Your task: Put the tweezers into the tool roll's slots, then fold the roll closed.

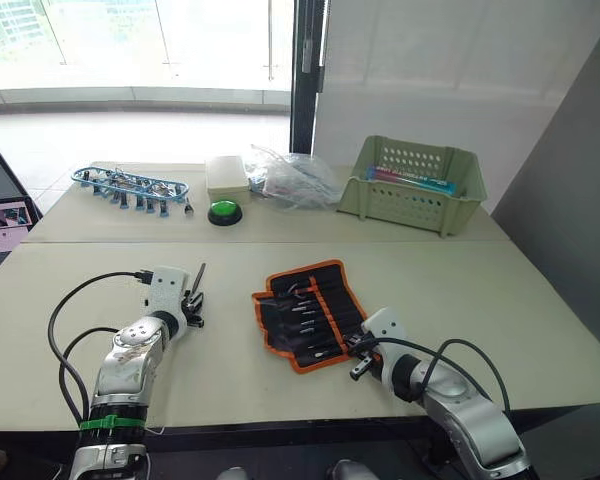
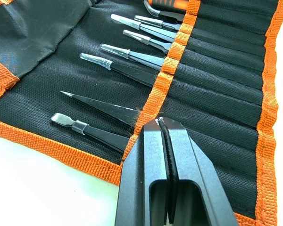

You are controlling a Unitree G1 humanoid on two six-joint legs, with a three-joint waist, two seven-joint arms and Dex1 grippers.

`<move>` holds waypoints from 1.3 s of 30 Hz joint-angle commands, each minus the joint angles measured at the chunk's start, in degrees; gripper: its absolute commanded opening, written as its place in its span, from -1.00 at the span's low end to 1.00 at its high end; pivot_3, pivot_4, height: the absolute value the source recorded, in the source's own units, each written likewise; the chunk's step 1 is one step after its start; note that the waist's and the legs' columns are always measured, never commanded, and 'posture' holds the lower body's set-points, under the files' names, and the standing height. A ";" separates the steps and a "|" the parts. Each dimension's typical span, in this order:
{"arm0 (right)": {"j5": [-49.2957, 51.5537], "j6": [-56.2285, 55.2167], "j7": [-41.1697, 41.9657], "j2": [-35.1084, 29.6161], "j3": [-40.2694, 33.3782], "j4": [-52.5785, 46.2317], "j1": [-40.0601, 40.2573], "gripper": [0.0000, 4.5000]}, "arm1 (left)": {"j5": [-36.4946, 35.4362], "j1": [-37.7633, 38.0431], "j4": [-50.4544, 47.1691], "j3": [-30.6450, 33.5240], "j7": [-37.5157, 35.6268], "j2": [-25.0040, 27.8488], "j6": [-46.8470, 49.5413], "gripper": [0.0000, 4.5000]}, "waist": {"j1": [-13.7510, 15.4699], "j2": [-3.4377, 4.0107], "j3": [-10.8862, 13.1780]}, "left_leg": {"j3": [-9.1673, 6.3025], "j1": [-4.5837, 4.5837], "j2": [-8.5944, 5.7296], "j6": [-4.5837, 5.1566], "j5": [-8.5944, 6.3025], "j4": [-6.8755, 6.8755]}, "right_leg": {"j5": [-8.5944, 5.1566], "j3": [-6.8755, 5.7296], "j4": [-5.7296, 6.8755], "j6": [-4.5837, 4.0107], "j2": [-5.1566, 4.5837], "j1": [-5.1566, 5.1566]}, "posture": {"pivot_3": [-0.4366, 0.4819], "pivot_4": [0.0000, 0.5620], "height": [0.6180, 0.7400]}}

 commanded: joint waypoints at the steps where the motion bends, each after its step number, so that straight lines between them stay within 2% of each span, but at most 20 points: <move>1: -0.82 2.91 0.33 -0.53 2.34 3.96 2.11 -1.00 | 0.31 0.55 1.91 -0.96 0.18 -0.01 1.44 -0.99 | 0.01 0.01 0.00 | 0.00 0.00 0.00 0.00 0.00 -0.01 | 0.00 0.01 0.00 0.00 0.01 0.00 | -0.05 -0.47 0.96; 10: -0.90 2.71 0.37 -0.33 2.46 4.34 1.96 -1.00 | 0.16 -0.14 -2.17 -0.09 -0.81 2.79 -0.71 -0.99 | -0.06 -0.01 0.05 | -0.01 -0.02 0.01 -0.01 0.00 -0.08 | 0.00 0.01 -0.12 0.00 0.01 -0.07 | -0.05 -0.47 0.96; 14: -0.94 2.73 0.42 -0.46 2.40 3.98 2.25 -1.00 | -1.26 -0.25 -11.85 -1.90 -7.09 6.36 -4.62 -0.99 | -0.21 -0.26 0.32 | -0.01 -0.22 0.03 -0.01 0.00 -0.13 | 0.00 0.01 -0.14 0.00 0.02 -0.27 | -0.05 -0.47 0.96; 18: -0.96 2.93 0.52 -0.61 2.42 3.83 2.26 -1.00 | -7.34 -3.02 -19.69 -3.16 -16.30 9.77 -2.22 -0.99 | -0.19 -0.61 0.38 | 0.01 -0.66 0.08 -0.01 0.00 -0.10 | 0.02 -0.01 -0.19 -0.03 0.00 -0.34 | -0.05 -0.47 0.96; 23: -1.14 2.82 0.44 -0.34 2.91 4.15 2.19 -1.00 | -15.95 -6.04 -26.73 -11.52 -29.11 14.17 7.95 -0.99 | -0.36 -0.56 0.38 | 0.11 -0.79 0.08 0.01 0.01 -0.09 | 0.01 0.03 -0.29 -0.03 -0.03 -0.36 | -0.05 -0.47 0.96; 26: -1.21 2.82 0.40 -0.05 3.39 4.15 2.19 -1.00 | -17.16 -8.70 -27.94 -16.86 -30.87 13.49 12.25 -0.99 | -0.37 -0.58 0.38 | 0.09 -0.86 0.08 0.21 0.12 -0.10 | -0.07 0.03 -0.32 -0.01 0.03 -0.38 | -0.05 -0.47 0.96; 28: -1.21 2.92 0.37 0.07 3.51 4.04 2.15 -1.00 | -16.08 -10.03 -27.99 -20.37 -32.12 13.46 12.23 -0.99 | -0.59 -0.60 0.39 | 0.08 -0.89 0.09 0.31 0.17 -0.10 | -0.09 0.04 -0.34 0.01 0.04 -0.38 | -0.05 -0.47 0.96; 32: -1.12 3.25 0.16 0.11 3.16 3.52 2.25 -1.00 | -11.00 -10.44 -28.00 -26.97 -33.96 17.88 12.40 -0.99 | -1.20 -0.56 0.42 | 0.05 -0.89 0.10 0.34 0.19 -0.11 | -0.11 0.05 -0.35 0.00 0.09 -0.38 | -0.05 -0.47 0.96; 39: -1.07 3.51 -0.57 -0.33 2.53 1.83 4.32 -1.00 | -10.48 -9.41 -31.84 -29.36 -36.86 24.11 15.54 -0.99 | -1.20 -0.34 0.58 | 0.01 -0.96 0.09 0.34 0.17 -0.16 | -0.21 0.05 -0.36 0.01 0.09 -0.44 | -0.05 -0.47 0.96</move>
